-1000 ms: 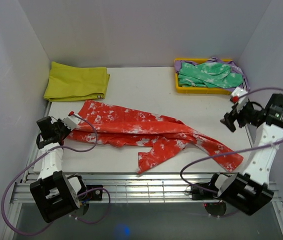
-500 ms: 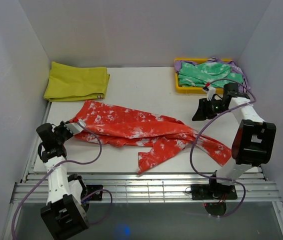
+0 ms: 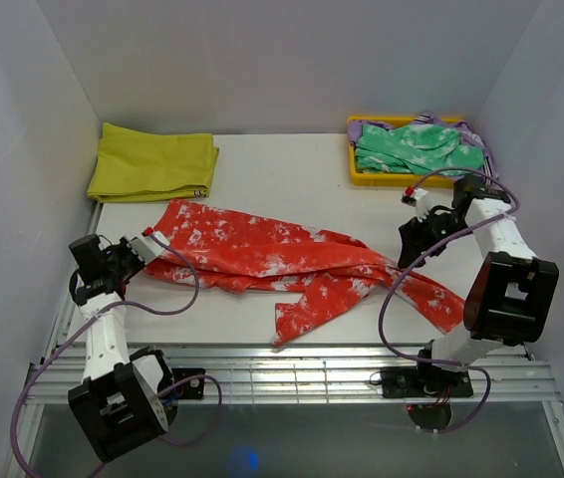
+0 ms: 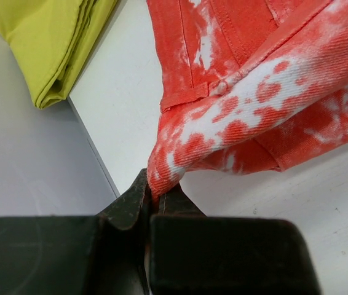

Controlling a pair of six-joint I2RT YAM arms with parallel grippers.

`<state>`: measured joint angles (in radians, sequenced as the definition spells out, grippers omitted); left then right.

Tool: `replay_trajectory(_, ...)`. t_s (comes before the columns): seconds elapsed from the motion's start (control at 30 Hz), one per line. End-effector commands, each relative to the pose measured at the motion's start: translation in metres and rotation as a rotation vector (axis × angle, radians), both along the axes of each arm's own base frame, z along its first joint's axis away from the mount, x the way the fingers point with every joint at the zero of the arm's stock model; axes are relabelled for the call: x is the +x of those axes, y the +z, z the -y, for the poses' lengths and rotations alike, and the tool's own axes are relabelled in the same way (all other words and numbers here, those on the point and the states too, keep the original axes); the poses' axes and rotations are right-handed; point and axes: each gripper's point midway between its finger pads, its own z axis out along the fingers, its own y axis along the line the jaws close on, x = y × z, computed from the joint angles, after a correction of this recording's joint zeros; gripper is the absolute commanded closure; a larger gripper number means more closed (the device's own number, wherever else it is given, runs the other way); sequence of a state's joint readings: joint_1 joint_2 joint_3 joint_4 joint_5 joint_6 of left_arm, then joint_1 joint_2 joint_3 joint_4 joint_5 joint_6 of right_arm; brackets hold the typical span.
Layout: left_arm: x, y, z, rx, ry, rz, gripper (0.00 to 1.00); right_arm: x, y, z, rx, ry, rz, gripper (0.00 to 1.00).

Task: Fold and stack the trousers
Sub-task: Flatten the trousers out

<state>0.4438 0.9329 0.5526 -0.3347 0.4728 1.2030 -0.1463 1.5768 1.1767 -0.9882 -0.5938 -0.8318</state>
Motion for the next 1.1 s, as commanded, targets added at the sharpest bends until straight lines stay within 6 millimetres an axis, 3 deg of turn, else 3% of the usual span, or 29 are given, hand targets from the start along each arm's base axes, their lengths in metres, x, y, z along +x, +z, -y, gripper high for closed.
replay_trajectory(0.0, 0.001, 0.013, 0.013, -0.047, -0.054, 0.016, 1.00, -0.027, -0.003, 0.045, -0.171, 0.169, 0.019, 0.10)
replay_trajectory(0.07, -0.001, 0.017, 0.016, -0.043, -0.066, 0.034, 1.00, -0.053, -0.033, 0.060, -0.278, 0.249, -0.030, 0.10)
replay_trajectory(0.1, -0.001, 0.017, 0.016, -0.042, -0.066, 0.034, 1.00, -0.053, -0.034, 0.062, -0.290, 0.250, -0.034, 0.10)
replay_trajectory(0.2, -0.002, 0.015, 0.016, -0.040, -0.059, 0.030, 1.00, -0.069, -0.047, 0.048, -0.257, 0.304, -0.081, 0.01)
replay_trajectory(0.27, -0.003, 0.011, 0.016, -0.043, -0.059, 0.021, 1.00, -0.073, -0.043, 0.032, -0.210, 0.339, -0.112, 0.08)
replay_trajectory(0.37, -0.002, 0.011, 0.016, -0.051, -0.059, 0.025, 1.00, -0.054, -0.029, 0.017, -0.196, 0.360, -0.063, 0.48)
replay_trajectory(0.4, -0.002, 0.011, 0.017, -0.056, -0.057, 0.026, 1.00, -0.046, -0.019, 0.007, -0.149, 0.350, -0.036, 0.71)
replay_trajectory(0.43, -0.002, 0.012, 0.017, -0.060, -0.056, 0.027, 1.00, -0.022, 0.005, -0.002, -0.134, 0.349, 0.046, 0.83)
replay_trajectory(0.47, -0.002, 0.012, 0.017, -0.061, -0.055, 0.027, 1.00, -0.021, 0.020, -0.011, -0.095, 0.354, 0.037, 0.91)
replay_trajectory(0.53, -0.002, 0.013, 0.017, -0.063, -0.053, 0.030, 1.00, -0.011, 0.057, -0.044, 0.031, 0.360, 0.093, 0.92)
replay_trajectory(0.57, -0.003, 0.011, 0.017, -0.062, -0.053, 0.026, 1.00, -0.001, 0.090, -0.069, 0.111, 0.380, 0.164, 0.92)
replay_trajectory(0.7, -0.003, 0.011, 0.017, -0.059, -0.052, 0.024, 1.00, -0.005, 0.144, -0.147, 0.290, 0.470, 0.249, 0.92)
replay_trajectory(0.77, -0.002, 0.009, 0.016, -0.068, -0.042, 0.017, 1.00, -0.023, 0.156, -0.188, 0.376, 0.498, 0.209, 0.92)
replay_trajectory(0.8, -0.002, 0.009, 0.015, -0.068, -0.035, 0.015, 1.00, -0.017, 0.154, -0.206, 0.401, 0.519, 0.257, 0.92)
replay_trajectory(0.83, -0.002, 0.009, 0.014, -0.071, -0.029, 0.014, 1.00, -0.031, 0.151, -0.230, 0.429, 0.567, 0.242, 0.92)
replay_trajectory(0.87, -0.002, 0.008, 0.014, -0.080, -0.024, 0.009, 1.00, -0.039, 0.133, -0.239, 0.418, 0.516, 0.161, 0.92)
replay_trajectory(0.9, -0.001, 0.008, 0.014, -0.084, -0.021, 0.009, 1.00, -0.040, 0.128, -0.253, 0.430, 0.508, 0.160, 0.92)
replay_trajectory(0.93, -0.001, 0.009, 0.014, -0.089, -0.018, 0.011, 1.00, -0.043, 0.129, -0.282, 0.474, 0.565, 0.220, 0.92)
replay_trajectory(1.0, -0.001, 0.009, 0.014, -0.099, -0.011, 0.008, 1.00, -0.049, 0.116, -0.306, 0.462, 0.547, 0.201, 0.92)
replay_trajectory(1.03, 0.000, 0.011, 0.013, -0.097, -0.010, 0.011, 1.00, -0.058, 0.105, -0.326, 0.467, 0.590, 0.191, 0.91)
replay_trajectory(1.07, 0.000, 0.011, 0.013, -0.095, -0.008, 0.009, 1.00, -0.059, 0.099, -0.333, 0.442, 0.595, 0.186, 0.79)
